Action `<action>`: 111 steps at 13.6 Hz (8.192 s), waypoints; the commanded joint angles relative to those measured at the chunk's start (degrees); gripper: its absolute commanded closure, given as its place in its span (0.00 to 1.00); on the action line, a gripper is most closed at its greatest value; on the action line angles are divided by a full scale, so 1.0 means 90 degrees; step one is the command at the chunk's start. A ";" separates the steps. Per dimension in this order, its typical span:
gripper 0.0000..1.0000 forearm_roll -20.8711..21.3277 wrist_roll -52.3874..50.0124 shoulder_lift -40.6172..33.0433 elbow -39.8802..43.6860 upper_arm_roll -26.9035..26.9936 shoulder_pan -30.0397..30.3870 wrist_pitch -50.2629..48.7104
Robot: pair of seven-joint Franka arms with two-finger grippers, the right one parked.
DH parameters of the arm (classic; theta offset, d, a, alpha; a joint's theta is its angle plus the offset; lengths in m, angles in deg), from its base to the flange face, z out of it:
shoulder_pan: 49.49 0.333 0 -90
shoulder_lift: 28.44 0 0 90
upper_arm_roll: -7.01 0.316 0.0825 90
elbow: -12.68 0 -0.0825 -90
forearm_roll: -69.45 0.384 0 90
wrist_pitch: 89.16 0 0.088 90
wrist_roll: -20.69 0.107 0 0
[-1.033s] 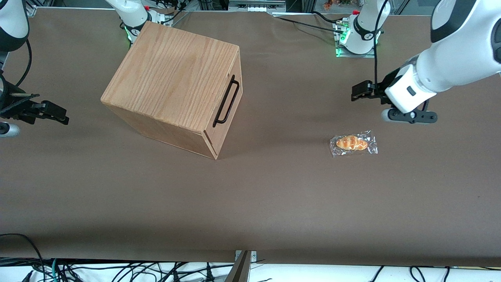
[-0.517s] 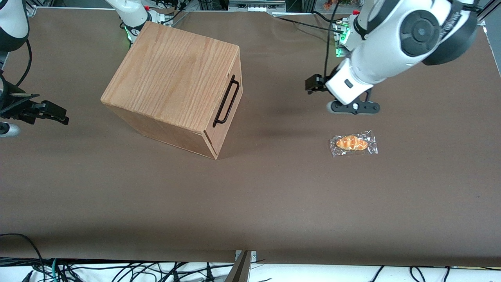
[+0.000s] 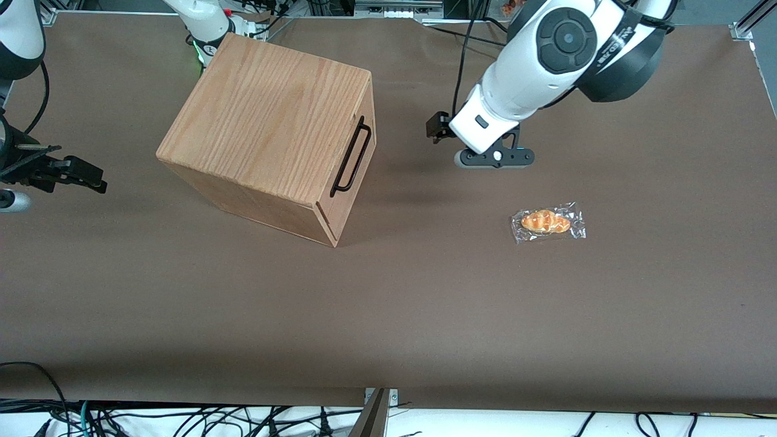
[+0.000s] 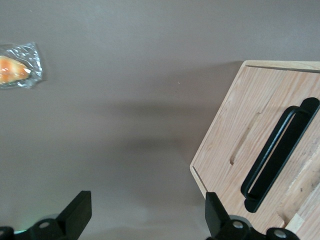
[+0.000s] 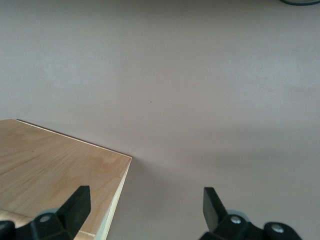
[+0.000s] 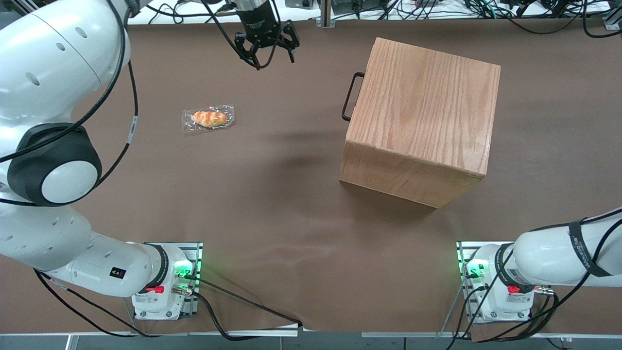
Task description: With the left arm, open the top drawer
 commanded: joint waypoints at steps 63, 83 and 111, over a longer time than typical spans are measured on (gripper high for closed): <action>0.00 0.1184 -0.1471 0.1845 0.0635 0.0129 -0.1654 0.1661; 0.00 0.1273 -0.1120 0.1670 0.0576 0.0100 -0.1224 0.1261; 0.00 0.1273 -0.0583 0.1552 0.0507 0.0100 -0.0658 0.1017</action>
